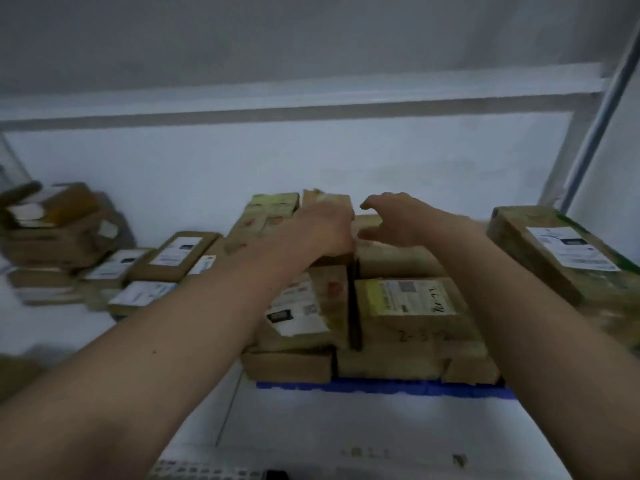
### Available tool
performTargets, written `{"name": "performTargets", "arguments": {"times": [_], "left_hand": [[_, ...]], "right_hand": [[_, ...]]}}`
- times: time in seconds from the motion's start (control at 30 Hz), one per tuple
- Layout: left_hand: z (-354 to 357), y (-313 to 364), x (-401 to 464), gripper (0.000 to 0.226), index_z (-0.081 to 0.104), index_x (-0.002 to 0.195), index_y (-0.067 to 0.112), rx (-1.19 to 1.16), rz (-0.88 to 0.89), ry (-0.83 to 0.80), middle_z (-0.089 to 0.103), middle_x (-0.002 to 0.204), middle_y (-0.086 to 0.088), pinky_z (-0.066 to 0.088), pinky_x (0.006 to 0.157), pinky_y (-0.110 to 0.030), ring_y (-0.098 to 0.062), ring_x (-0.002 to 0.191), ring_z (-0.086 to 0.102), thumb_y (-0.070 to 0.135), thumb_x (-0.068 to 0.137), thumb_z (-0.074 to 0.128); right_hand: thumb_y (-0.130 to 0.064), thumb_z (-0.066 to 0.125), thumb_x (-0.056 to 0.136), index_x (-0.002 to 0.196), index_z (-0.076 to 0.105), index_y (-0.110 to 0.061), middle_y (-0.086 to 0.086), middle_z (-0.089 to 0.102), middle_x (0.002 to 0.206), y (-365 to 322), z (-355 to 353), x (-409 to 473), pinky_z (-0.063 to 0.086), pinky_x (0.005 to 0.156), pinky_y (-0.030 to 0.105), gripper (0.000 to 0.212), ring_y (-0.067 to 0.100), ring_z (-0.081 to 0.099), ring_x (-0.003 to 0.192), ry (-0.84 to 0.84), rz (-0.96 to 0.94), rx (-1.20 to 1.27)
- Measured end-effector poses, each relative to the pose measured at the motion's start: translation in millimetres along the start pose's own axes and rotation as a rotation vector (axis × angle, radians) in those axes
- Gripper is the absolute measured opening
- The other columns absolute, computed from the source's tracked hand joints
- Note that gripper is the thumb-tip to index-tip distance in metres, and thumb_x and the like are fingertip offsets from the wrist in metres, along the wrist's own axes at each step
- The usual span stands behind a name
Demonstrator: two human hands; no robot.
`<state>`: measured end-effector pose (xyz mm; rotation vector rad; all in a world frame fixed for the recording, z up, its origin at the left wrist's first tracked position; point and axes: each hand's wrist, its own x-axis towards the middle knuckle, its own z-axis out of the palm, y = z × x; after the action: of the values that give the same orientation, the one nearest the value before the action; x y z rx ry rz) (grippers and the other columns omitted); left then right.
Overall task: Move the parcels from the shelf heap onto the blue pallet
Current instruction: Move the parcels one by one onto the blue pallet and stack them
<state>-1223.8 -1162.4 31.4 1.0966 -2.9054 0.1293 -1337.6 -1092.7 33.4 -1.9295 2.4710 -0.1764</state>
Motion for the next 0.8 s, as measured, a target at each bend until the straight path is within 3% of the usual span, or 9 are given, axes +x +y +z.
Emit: {"name": "performTargets", "arguments": {"times": [0.17, 0.37, 0.53, 0.63, 0.73, 0.8], "left_hand": [[-1.6, -94.9, -60.9, 0.039, 0.057, 0.125, 0.018, -0.05, -0.198, -0.004, 0.059, 0.123, -0.004, 0.043, 0.079, -0.029, -0.022, 0.105, 0.056, 0.035, 0.089, 0.054], [13.4, -206.8, -149.4, 0.048, 0.051, 0.134, 0.021, -0.039, -0.334, -0.08, 0.054, 0.133, -0.004, 0.044, 0.09, -0.032, -0.024, 0.117, 0.053, 0.037, 0.089, 0.057], [37.4, -275.9, -211.1, 0.056, 0.05, 0.137, 0.022, -0.053, -0.431, -0.149, 0.056, 0.131, -0.005, 0.05, 0.084, -0.031, -0.025, 0.113, 0.057, 0.044, 0.087, 0.061], [57.8, -307.1, -237.4, 0.051, 0.054, 0.132, 0.019, -0.074, -0.452, -0.182, 0.055, 0.134, -0.005, 0.048, 0.094, -0.034, -0.025, 0.119, 0.054, 0.041, 0.088, 0.061], [80.3, -328.2, -252.8, 0.053, 0.053, 0.133, 0.017, -0.125, -0.461, -0.217, 0.055, 0.133, -0.005, 0.046, 0.093, -0.033, -0.024, 0.12, 0.053, 0.04, 0.087, 0.063], [93.8, -337.3, -256.7, 0.058, 0.049, 0.136, 0.018, -0.179, -0.45, -0.246, 0.054, 0.134, -0.003, 0.046, 0.093, -0.032, -0.022, 0.12, 0.053, 0.04, 0.085, 0.066]], "right_hand": [[-0.044, 0.056, 0.089, 0.128, 0.051, -0.017, 0.005, 0.057, 0.129, -112.3, -3.4, 24.7, 0.044, 0.097, 0.039, 0.048, 0.026, 0.054, 0.113, 0.022, -0.136, 0.011], [-0.038, 0.053, 0.094, 0.141, 0.041, -0.012, 0.007, 0.045, 0.145, -240.6, 13.9, 27.3, 0.034, 0.104, 0.032, 0.055, 0.025, 0.043, 0.131, -0.043, -0.304, 0.031], [-0.039, 0.056, 0.092, 0.139, 0.045, -0.015, 0.005, 0.048, 0.142, -324.8, 55.5, 30.5, 0.038, 0.099, 0.031, 0.053, 0.025, 0.047, 0.128, -0.115, -0.34, 0.025], [-0.045, 0.05, 0.094, 0.141, 0.043, -0.017, 0.007, 0.047, 0.144, -360.1, 86.5, 31.9, 0.039, 0.104, 0.034, 0.056, 0.027, 0.046, 0.129, -0.188, -0.322, 0.007], [-0.045, 0.053, 0.091, 0.134, 0.049, -0.015, 0.008, 0.056, 0.13, -381.8, 119.3, 36.8, 0.047, 0.096, 0.036, 0.052, 0.026, 0.055, 0.115, -0.267, -0.254, 0.002], [-0.051, 0.053, 0.088, 0.138, 0.044, -0.017, 0.006, 0.056, 0.131, -388.5, 137.8, 41.1, 0.049, 0.094, 0.035, 0.061, 0.024, 0.056, 0.113, -0.302, -0.235, -0.031]]}}
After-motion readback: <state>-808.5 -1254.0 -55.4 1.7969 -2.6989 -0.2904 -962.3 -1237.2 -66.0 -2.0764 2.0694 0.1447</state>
